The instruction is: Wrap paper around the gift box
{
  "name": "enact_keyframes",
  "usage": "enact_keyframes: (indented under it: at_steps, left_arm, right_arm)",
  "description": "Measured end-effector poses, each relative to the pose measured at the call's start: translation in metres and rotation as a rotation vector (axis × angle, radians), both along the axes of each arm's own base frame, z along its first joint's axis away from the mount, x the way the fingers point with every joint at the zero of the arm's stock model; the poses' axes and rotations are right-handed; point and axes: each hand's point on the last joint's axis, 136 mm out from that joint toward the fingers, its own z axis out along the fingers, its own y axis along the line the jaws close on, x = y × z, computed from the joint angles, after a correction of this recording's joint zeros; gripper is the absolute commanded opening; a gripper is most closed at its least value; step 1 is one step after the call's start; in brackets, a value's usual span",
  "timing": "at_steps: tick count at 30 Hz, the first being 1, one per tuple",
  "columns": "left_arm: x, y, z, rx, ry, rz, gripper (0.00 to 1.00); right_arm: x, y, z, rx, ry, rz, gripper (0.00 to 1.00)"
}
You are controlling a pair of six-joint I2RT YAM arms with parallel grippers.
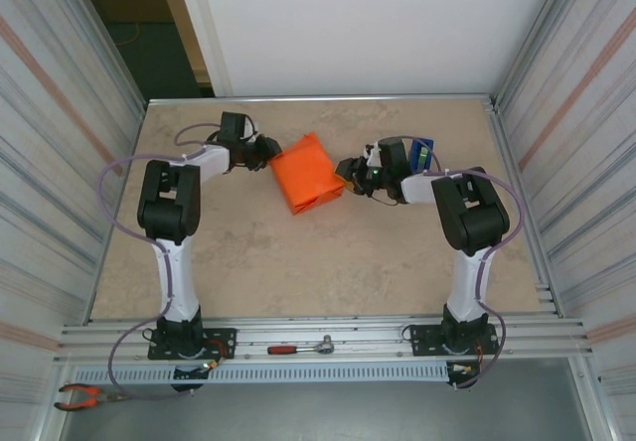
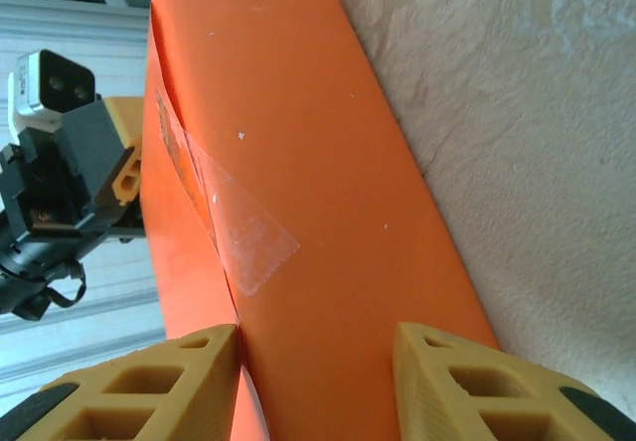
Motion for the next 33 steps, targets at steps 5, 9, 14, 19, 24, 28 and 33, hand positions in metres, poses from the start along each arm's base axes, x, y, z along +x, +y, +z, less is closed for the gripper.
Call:
enact_keyframes:
  at_steps: [5, 9, 14, 19, 24, 28, 33]
  left_arm:
    - [0.004, -0.007, 0.014, -0.019, -0.068, -0.056, 0.08]
    - [-0.001, -0.019, 0.042, -0.037, -0.183, -0.112, 0.08]
    - [-0.033, -0.039, 0.106, -0.052, -0.408, -0.199, 0.09]
    - [-0.078, -0.057, 0.149, -0.076, -0.606, -0.276, 0.09]
    - [-0.112, -0.054, 0.134, -0.065, -0.654, -0.302, 0.09]
    - [-0.136, -0.053, 0.125, -0.046, -0.678, -0.328, 0.09]
    - [-0.165, -0.062, 0.13, -0.041, -0.735, -0.381, 0.09]
  right_arm:
    - [-0.007, -0.001, 0.003, 0.005, 0.01, -0.004, 0.46]
    - [-0.009, -0.006, 0.015, 0.012, -0.003, -0.014, 0.5]
    - [-0.004, -0.029, 0.056, 0.028, -0.071, -0.059, 0.56]
    - [-0.01, -0.043, 0.101, 0.009, -0.18, -0.076, 0.61]
    - [-0.037, -0.046, 0.11, -0.037, -0.211, -0.053, 0.63]
    - [-0.065, -0.045, 0.102, -0.095, -0.2, -0.025, 0.65]
    - [-0.095, -0.043, 0.108, -0.157, -0.231, -0.001, 0.72]
